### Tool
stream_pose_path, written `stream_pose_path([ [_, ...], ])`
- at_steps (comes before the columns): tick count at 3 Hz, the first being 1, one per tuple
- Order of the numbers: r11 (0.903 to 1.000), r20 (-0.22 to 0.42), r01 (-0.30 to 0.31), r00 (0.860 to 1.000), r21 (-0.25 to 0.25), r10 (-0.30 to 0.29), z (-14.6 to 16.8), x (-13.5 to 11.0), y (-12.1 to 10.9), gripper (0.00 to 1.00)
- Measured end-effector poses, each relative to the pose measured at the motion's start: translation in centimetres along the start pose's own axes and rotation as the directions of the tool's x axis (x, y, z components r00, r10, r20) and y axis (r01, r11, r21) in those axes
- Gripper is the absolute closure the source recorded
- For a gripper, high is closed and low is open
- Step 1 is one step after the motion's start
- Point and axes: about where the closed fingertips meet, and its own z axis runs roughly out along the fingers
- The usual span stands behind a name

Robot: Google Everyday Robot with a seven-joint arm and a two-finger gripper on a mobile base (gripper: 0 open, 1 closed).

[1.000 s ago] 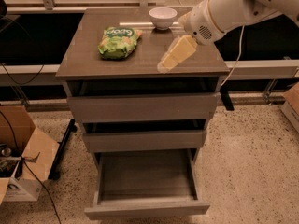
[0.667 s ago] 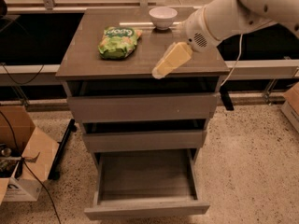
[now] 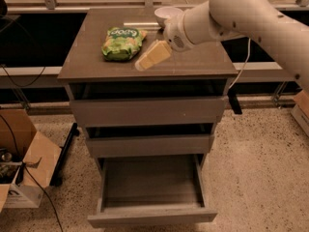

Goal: Place green rice chip bag into bottom drawer

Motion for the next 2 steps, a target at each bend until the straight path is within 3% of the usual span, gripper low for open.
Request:
stream_pose_path([
  [1, 0.9993, 0.132, -0.035, 0.991, -0.014, 0.036, 6.0, -2.3, -3.3, 0.00],
  [2, 0.9958, 0.191, -0.083, 0.977, -0.040, 0.089, 9.5, -2.7, -4.6, 0.00],
])
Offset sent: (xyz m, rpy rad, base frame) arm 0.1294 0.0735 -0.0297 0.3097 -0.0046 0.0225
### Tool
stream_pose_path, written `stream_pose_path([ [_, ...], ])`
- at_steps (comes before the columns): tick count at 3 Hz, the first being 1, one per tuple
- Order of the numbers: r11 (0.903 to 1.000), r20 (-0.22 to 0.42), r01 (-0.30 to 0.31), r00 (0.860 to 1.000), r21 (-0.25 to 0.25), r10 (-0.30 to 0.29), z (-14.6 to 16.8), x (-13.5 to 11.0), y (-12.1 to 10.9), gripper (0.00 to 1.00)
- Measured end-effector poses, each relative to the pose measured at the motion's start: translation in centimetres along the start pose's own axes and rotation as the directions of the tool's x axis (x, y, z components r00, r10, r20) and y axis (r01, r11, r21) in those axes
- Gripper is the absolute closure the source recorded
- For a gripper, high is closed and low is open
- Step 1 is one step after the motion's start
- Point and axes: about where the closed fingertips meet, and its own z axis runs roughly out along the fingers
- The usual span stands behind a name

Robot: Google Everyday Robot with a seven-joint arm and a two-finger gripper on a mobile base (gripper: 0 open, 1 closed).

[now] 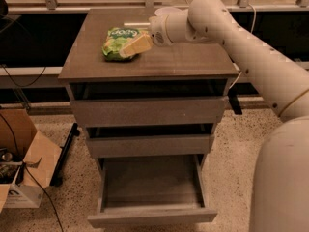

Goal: Place green rice chip bag into bottom drawer

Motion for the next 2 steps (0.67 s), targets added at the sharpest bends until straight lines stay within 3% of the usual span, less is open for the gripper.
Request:
stream_pose_path([
  [2, 0.9976, 0.048, -0.061, 0.997, -0.034, 0.062, 6.1, 0.5, -1.3, 0.00],
])
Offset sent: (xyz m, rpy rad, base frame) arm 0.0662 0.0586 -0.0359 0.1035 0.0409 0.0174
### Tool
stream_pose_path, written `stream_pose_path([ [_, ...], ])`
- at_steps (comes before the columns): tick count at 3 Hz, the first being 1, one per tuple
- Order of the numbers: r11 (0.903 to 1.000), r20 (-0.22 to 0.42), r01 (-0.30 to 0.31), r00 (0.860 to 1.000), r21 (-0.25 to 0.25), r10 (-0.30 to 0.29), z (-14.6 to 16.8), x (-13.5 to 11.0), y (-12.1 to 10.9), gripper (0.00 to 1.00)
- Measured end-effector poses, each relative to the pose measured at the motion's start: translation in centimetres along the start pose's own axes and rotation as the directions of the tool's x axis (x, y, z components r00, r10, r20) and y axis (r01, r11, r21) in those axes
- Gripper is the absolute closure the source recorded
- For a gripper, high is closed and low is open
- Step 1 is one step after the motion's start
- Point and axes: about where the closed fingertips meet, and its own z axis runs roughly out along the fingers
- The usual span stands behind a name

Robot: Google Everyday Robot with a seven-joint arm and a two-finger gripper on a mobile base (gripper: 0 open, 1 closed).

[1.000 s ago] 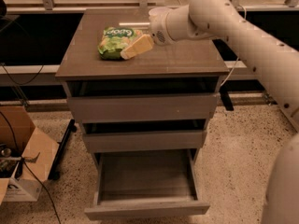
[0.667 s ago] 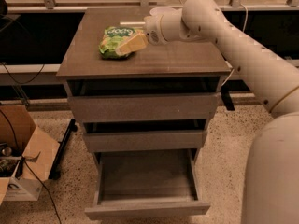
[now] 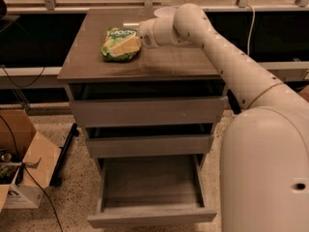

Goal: Place green rice chip bag into bottom drawer

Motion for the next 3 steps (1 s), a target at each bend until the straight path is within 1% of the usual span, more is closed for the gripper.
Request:
stream_pose_path([
  [1, 0.9996, -0.001, -0.028, 1.000, -0.003, 0.028, 2.5, 1.0, 0.0, 0.00],
  [2, 0.9987, -0.010, -0.050, 0.999, -0.009, 0.050, 3.8, 1.9, 0.2, 0.18],
  [3, 0.9984, -0.016, -0.057, 0.998, 0.000, 0.057, 3.6, 2.5, 0.3, 0.41],
])
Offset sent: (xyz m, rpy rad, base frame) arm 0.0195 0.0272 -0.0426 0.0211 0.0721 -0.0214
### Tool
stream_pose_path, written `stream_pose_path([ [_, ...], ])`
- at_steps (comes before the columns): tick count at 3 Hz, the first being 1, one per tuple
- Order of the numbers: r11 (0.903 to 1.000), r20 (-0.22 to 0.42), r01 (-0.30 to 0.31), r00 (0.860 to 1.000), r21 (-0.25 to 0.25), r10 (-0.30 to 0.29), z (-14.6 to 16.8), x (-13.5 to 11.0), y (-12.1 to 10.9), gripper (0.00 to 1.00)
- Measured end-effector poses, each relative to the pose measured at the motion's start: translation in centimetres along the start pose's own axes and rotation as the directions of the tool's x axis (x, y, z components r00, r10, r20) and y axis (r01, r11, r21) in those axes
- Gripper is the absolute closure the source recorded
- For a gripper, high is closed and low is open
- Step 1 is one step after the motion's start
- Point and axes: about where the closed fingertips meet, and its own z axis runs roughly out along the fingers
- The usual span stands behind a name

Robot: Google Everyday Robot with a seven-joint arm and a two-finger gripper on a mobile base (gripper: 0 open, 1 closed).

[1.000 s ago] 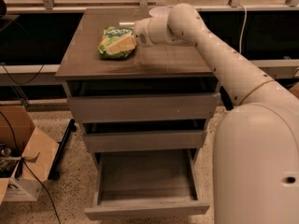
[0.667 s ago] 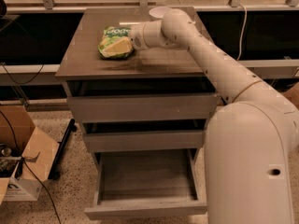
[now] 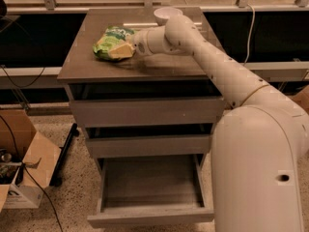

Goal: Place green rice chip bag into bottom drawer

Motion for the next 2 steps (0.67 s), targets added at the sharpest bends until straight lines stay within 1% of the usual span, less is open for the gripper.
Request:
stream_pose_path([
  [1, 0.9998, -0.016, -0.004, 1.000, 0.019, 0.005, -1.0, 0.8, 0.1, 0.64],
  [2, 0.9990, -0.002, 0.017, 1.000, 0.042, -0.017, -3.1, 0.3, 0.7, 0.87],
])
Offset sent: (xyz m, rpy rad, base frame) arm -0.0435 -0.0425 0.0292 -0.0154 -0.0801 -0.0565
